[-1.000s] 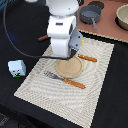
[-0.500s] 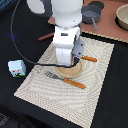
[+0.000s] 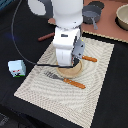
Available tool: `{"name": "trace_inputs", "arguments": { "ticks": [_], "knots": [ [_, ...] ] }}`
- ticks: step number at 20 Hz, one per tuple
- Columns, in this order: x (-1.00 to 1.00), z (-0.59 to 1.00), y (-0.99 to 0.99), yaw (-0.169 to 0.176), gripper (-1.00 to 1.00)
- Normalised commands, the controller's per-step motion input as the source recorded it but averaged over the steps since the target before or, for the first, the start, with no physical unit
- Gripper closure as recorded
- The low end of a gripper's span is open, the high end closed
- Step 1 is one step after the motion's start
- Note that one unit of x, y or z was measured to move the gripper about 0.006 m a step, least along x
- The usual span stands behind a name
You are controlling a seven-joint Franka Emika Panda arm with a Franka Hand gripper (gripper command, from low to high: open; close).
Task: Interact with the objects in diverse but meaningful ways.
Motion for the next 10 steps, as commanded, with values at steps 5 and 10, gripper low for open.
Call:
{"name": "trace_inputs", "arguments": {
  "ticks": [5,10],
  "knots": [
    [0.5,0.42,0.03,-0.015,-1.0],
    [0.06,0.41,0.47,0.019,-1.0]
  ]
}}
